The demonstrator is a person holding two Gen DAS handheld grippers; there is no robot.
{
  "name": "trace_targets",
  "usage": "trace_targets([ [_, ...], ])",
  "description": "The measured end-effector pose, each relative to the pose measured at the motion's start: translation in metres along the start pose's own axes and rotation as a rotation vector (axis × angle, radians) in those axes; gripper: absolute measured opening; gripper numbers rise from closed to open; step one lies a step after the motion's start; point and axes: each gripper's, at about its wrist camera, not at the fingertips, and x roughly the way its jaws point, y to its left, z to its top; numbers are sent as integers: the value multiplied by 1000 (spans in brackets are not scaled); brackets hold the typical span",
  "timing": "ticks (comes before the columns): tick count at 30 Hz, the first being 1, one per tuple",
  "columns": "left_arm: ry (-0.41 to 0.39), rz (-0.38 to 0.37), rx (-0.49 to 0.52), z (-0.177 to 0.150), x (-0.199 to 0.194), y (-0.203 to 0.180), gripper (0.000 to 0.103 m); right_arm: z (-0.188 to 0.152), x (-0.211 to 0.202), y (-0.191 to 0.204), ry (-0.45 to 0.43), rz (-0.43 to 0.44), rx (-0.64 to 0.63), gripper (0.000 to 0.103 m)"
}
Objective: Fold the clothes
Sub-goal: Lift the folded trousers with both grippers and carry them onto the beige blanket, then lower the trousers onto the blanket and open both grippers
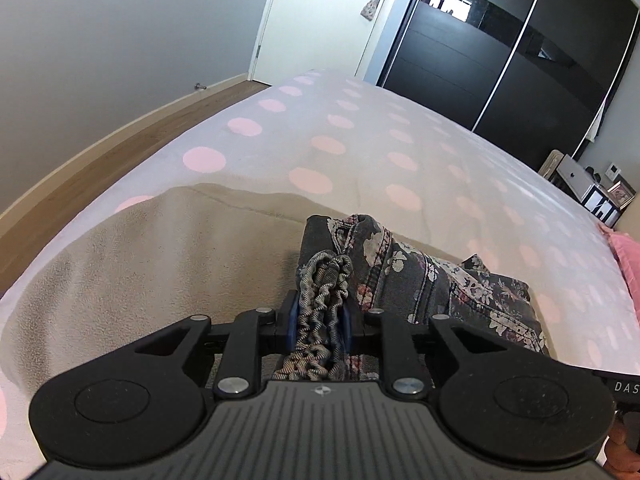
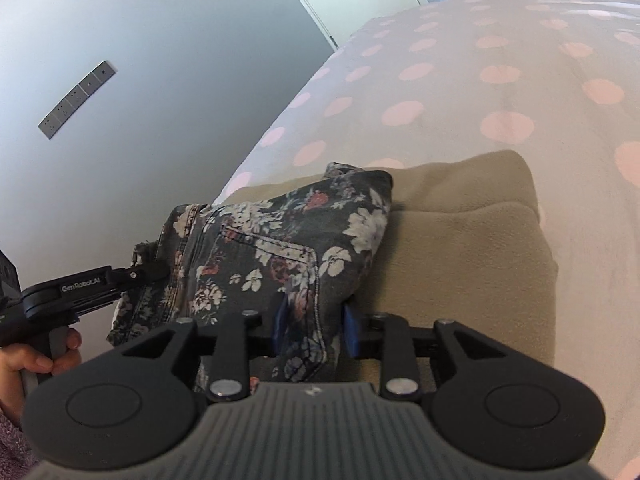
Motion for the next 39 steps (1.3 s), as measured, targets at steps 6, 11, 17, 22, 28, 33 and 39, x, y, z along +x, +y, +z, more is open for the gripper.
trace_targets([
  [6, -89, 17, 12, 12, -25, 2, 38, 11, -16, -29, -52, 30, 130, 50],
  [11, -41, -53, 41, 11, -15, -8, 22, 29, -4, -42, -45, 47, 233, 45],
  [17, 53, 28, 99, -8, 20, -5, 17, 27, 18, -30, -40, -48, 58, 21],
  [22, 87, 60, 120, -14, 36, -4, 17, 19, 41, -21, -56, -175, -137, 19],
  [28, 83, 96, 157, -15, 31, -13, 17, 22, 42, -16, -59, -226, -162, 21],
  [33, 10, 80, 234, -27, -5, -23, 17, 20, 9, -8, -89, -211, -182, 24],
  [39, -1, 85, 250, -46, -48, -40, 17, 3, -31, 5, -76, -178, -221, 25],
])
